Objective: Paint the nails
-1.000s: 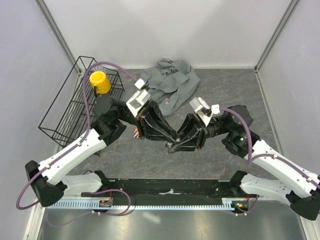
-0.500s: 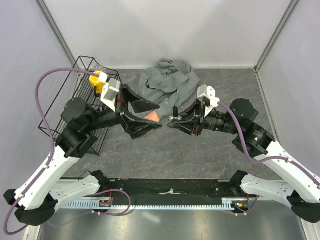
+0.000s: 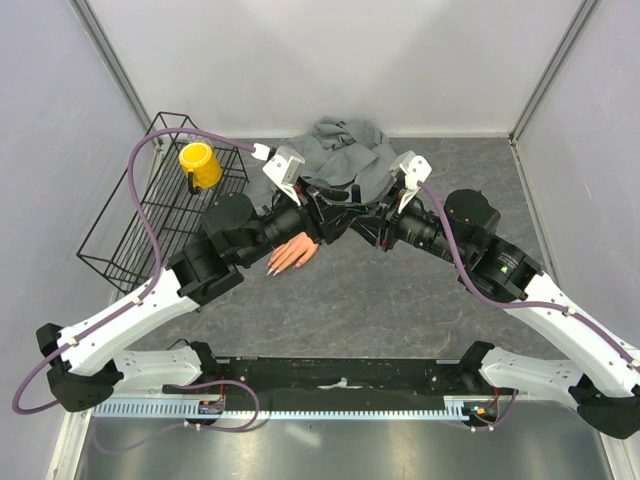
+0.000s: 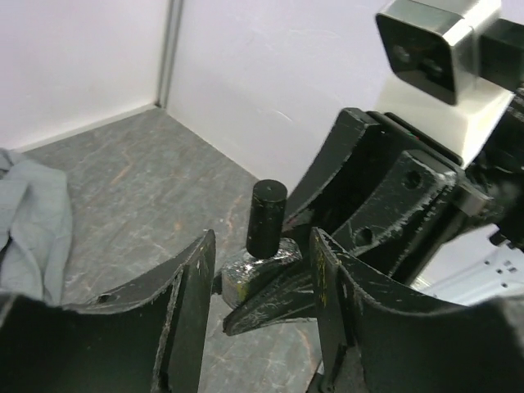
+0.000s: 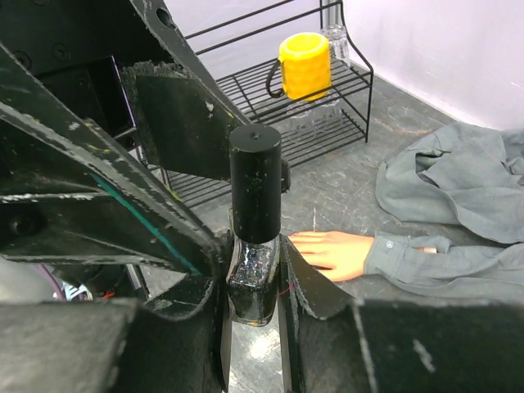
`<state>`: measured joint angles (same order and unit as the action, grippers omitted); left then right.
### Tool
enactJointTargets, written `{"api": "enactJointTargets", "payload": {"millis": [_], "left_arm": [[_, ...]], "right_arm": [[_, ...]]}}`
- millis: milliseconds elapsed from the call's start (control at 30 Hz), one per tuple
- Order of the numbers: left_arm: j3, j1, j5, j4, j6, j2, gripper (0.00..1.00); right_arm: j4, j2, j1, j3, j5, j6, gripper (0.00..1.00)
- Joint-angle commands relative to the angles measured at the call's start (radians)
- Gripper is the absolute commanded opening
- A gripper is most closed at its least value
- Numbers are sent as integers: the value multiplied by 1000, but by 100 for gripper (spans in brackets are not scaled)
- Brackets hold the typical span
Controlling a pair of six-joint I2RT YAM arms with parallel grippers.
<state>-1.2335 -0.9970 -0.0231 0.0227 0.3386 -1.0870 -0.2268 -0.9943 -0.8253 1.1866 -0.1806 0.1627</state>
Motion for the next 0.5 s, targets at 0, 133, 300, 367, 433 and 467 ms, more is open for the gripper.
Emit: {"api": "enactJointTargets", "payload": {"millis": [0,133,300,367,433,467], "left_arm": [[-37,-12,-101,-63,-50,-10,55],[-26,-15,-126,-78,-38,-22,49],[-37,-17,-121,-87,-27,-36,45],[-47,-17,-107,-73,-21,-51,47],[-52,-15,-74,-67,-16,-59,55],[-47,-17,-58,-69,-16,-59,57]], "right_arm": [[34,6,-1,31,33,8,0],[30,13,-1,30,32,6,0],[32,14,-1,28,26,6,0],[32,10,-2,30,23,6,0],[34,13,-1,30,24,8,0],[35,13,-1,30,23,11,0]]}}
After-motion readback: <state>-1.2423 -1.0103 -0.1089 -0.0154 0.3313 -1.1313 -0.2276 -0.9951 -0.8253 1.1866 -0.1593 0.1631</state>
